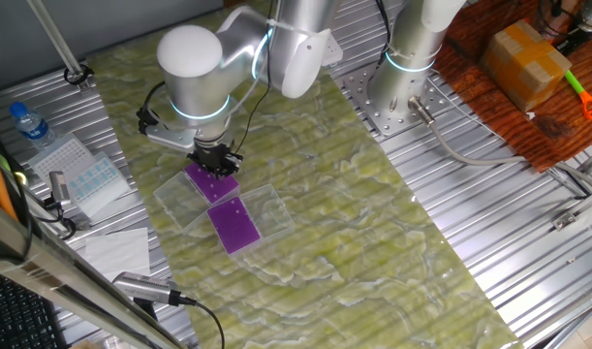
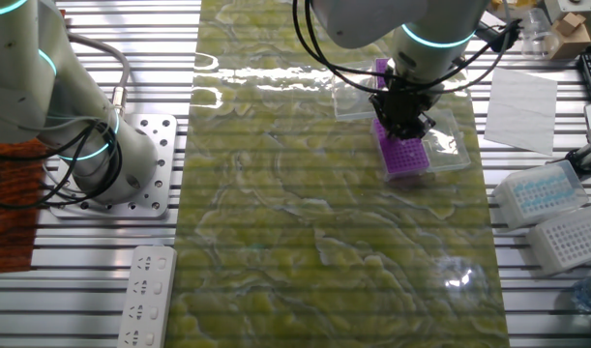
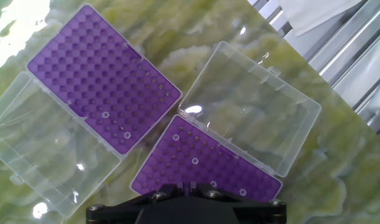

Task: Transfer all small pipette tips from one holder to another

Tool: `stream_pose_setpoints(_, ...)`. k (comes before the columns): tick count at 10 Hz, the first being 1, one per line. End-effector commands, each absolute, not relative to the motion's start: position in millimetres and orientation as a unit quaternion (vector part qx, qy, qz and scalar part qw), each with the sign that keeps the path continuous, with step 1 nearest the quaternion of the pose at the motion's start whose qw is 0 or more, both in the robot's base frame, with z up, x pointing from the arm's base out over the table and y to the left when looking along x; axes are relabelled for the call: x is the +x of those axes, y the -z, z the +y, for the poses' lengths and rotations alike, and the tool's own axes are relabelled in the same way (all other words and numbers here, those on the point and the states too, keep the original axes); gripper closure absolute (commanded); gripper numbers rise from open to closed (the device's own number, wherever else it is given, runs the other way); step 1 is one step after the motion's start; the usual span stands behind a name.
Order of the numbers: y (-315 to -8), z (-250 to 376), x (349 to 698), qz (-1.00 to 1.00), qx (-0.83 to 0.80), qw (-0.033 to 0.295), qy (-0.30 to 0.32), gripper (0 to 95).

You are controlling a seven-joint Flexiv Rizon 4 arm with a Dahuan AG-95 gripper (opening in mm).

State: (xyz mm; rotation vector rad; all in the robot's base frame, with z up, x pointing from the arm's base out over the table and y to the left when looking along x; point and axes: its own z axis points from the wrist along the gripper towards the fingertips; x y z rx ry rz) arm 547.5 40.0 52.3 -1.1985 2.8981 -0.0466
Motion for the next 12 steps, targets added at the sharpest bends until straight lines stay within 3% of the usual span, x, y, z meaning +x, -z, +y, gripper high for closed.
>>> stream_pose_setpoints(1,-55.0,40.0,547.5,0.925,-0.379,0.002,0.013,95.0)
stream_pose_setpoints(9,-81.1,43.3,546.1,0.931,-0.365,-0.011,0.005,95.0)
stream_pose_setpoints(12,-95.2,82.0,551.2,0.955,-0.295,-0.002,-0.011,95.0)
